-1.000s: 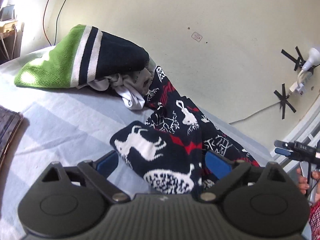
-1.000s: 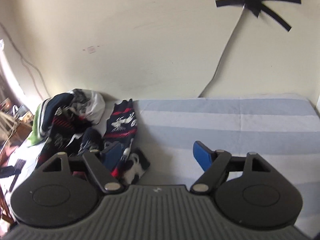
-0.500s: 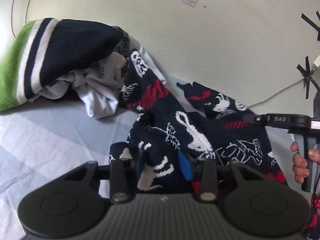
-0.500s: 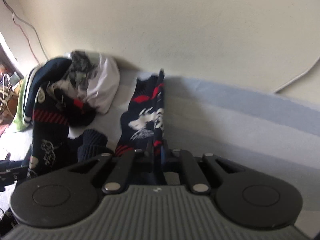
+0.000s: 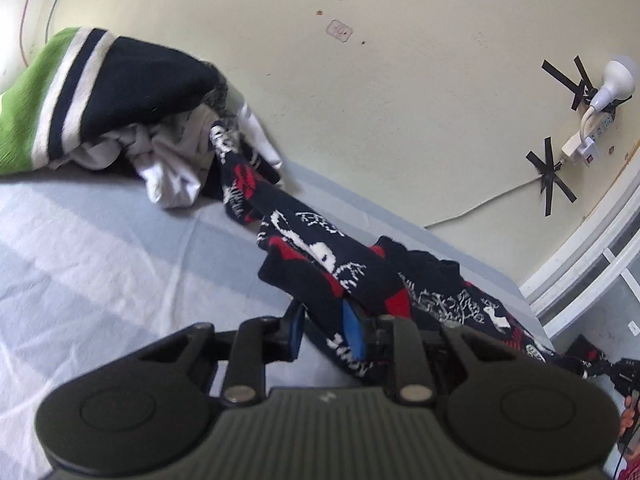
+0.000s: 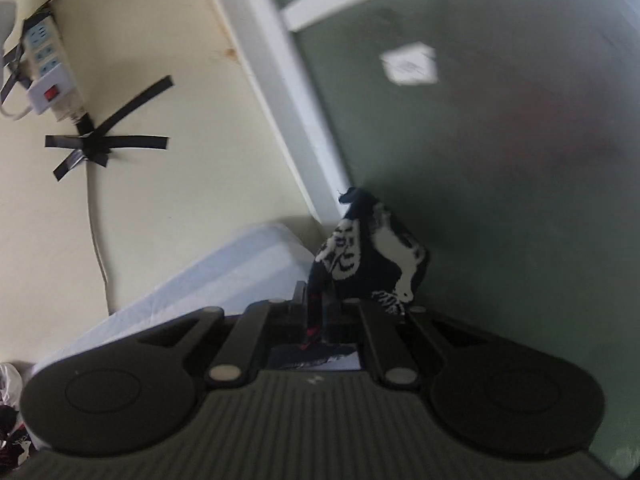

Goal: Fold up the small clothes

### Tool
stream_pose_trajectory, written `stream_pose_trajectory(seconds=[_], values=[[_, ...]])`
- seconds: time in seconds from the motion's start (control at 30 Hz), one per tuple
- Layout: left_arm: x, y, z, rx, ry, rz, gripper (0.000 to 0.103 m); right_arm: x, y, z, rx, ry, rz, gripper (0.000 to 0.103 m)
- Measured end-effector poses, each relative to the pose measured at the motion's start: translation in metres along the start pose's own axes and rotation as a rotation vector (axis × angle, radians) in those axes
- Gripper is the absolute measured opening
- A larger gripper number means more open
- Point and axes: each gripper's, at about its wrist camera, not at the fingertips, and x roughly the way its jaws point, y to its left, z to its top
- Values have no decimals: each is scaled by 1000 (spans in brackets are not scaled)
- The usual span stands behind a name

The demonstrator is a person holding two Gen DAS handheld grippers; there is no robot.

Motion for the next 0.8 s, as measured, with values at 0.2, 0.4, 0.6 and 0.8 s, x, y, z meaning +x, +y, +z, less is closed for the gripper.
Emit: stream_pose_trajectory(seconds=[0.2, 0.4, 0.6, 0.8], values=[[-50, 53, -32, -77, 5, 122, 19, -11, -24, -55, -26, 105, -15, 27], [-105, 79, -19, -111, -105, 219, 21, -35, 9, -52, -99, 5, 28, 38], [-137, 45, 34, 18, -281, 240, 35, -72, 50, -23, -194, -155, 161, 42], [-57, -15, 75, 294, -136, 204, 50, -69, 96, -17, -329, -136, 288, 53]])
